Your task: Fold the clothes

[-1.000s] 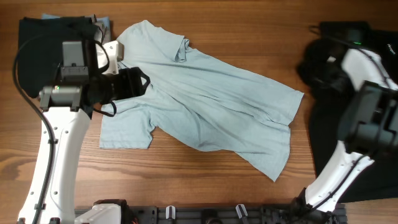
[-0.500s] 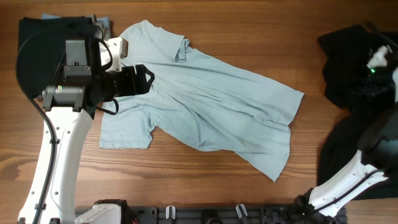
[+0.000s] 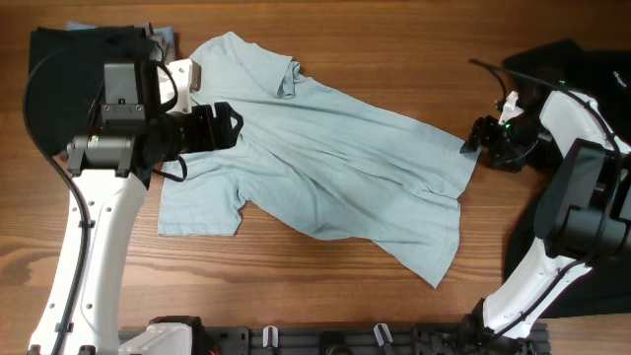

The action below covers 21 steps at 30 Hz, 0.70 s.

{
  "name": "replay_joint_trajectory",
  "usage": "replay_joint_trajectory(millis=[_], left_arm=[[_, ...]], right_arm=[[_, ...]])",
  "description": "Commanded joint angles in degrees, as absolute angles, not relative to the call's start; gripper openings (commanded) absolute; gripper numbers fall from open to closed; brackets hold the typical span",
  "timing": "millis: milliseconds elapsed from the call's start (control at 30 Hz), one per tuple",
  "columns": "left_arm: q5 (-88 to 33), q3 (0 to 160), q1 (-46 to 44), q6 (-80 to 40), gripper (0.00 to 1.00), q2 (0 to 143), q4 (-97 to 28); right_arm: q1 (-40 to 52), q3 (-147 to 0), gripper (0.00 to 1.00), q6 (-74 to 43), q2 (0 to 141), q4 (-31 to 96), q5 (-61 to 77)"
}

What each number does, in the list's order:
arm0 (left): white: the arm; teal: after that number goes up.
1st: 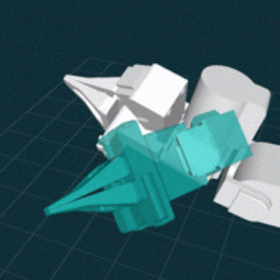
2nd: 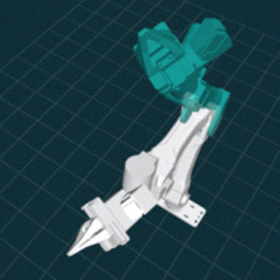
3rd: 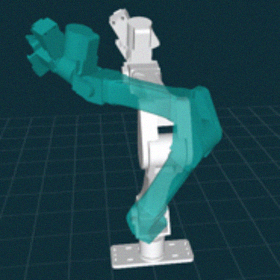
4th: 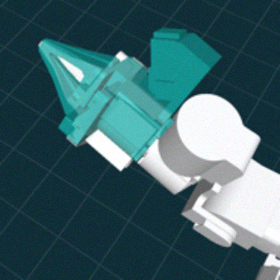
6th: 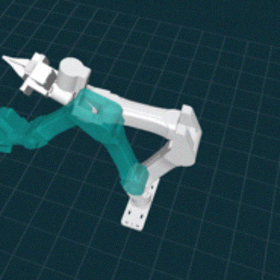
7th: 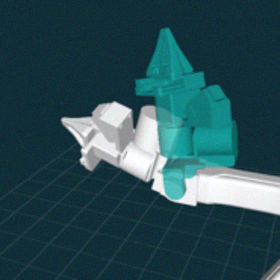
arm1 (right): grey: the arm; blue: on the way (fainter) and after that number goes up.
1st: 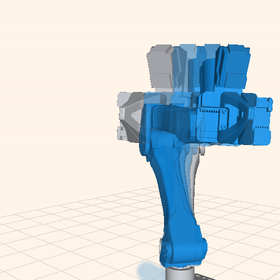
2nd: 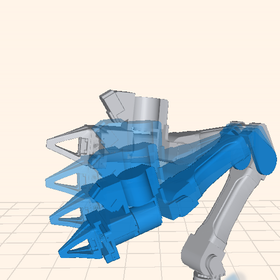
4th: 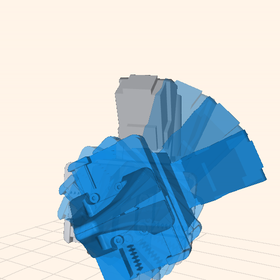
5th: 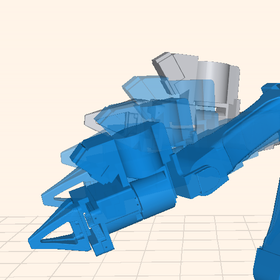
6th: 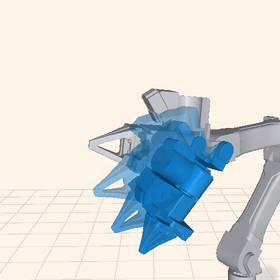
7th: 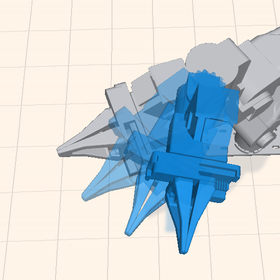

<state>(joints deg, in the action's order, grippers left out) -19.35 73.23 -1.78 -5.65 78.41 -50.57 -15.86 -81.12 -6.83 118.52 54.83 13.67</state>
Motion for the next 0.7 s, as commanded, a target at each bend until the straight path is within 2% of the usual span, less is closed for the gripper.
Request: replay_joint_trajectory(millis=[0,67,100,167,200,367,567,667], left_arm=[[-18.5,73.6,-1.9,-4.7,0.88,77.4,-50.5],[-18.5,73.6,-1.9,-4.7,0.88,77.4,-50.4],[-18.5,73.6,-1.9,-4.7,0.88,77.4,-50.3],[-18.5,73.6,-1.9,-4.7,0.88,77.4,-50.4],[-18.5,73.6,-1.9,-4.7,0.88,77.4,-50.4],[-18.3,73.6,-1.9,-4.7,0.88,77.4,-50.6],[-18.3,73.6,-1.9,-4.7,0.88,77.4,-50.3],[-17.8,73.6,-1.9,-4.7,0.88,77.4,-50.3]], right_arm=[[-14.3,-79.9,0.57,-5.8,119.0,54.6,13.1],[-13.8,-80.0,0.49,-6.0,119.0,54.1,13.1],[-13.4,-79.9,0.39,-6.0,119.0,53.2,13.1],[-13.0,-80.0,0.08,-6.2,118.9,51.0,13.1],[-13.0,-80.1,0.04,-7.0,118.9,50.0,13.7],[-13.5,-87.0,0.04,-8.9,118.0,48.2,15.0],[-14.6,-108.7,0.04,-5.6,116.7,42.1,11.8],[-14.7,-115.1,0.04,-6.1,116.7,37.4,8.4]])
